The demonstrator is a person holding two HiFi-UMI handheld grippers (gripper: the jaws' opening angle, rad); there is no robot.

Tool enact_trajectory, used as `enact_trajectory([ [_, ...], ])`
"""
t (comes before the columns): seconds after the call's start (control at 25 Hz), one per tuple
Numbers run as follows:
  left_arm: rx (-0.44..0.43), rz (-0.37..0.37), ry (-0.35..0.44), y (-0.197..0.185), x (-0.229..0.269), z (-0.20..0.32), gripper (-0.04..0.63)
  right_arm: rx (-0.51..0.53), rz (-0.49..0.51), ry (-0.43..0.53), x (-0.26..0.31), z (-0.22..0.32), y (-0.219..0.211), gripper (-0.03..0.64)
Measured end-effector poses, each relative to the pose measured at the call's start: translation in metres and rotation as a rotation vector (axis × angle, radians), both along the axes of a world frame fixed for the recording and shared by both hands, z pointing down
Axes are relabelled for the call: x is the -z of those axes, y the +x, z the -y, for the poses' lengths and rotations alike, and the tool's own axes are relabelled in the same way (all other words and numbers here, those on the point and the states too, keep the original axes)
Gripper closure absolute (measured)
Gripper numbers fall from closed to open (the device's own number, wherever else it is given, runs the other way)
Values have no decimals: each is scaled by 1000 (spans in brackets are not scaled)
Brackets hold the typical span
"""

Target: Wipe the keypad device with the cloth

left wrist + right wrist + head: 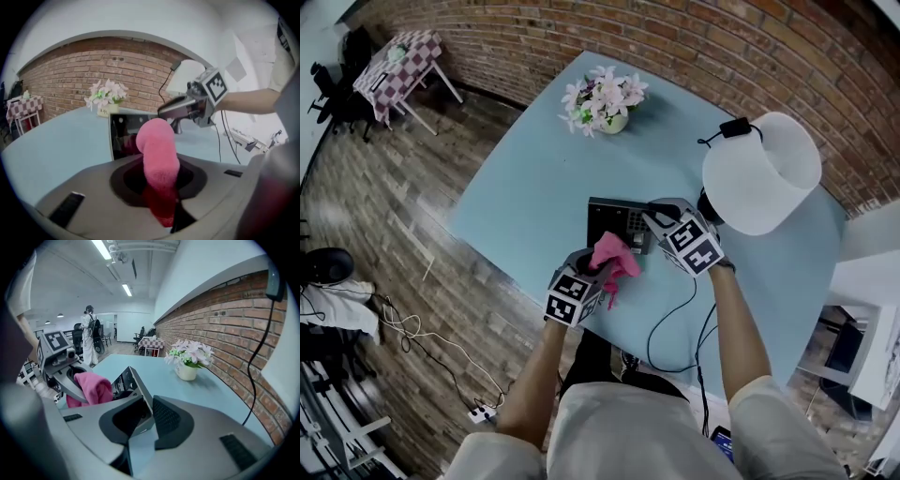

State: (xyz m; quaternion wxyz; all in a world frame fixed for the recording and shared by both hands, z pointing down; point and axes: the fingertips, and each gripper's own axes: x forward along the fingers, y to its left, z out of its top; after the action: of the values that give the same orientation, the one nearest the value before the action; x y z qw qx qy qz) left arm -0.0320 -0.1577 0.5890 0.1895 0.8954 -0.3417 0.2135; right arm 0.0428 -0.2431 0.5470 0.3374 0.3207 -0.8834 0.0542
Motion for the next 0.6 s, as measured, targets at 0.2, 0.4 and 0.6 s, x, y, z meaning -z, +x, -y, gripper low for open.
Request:
enact_trajectory([
  [0.2, 47, -39, 168, 14, 77, 35, 479, -35, 29, 28, 12, -3, 8, 528],
  [0.4, 78, 5, 196, 34, 93, 66, 479, -105, 53, 67, 26, -18, 27, 528],
  [0.6, 37, 48, 152, 52, 71, 74, 479, -166, 74, 55, 19, -37, 48, 528],
])
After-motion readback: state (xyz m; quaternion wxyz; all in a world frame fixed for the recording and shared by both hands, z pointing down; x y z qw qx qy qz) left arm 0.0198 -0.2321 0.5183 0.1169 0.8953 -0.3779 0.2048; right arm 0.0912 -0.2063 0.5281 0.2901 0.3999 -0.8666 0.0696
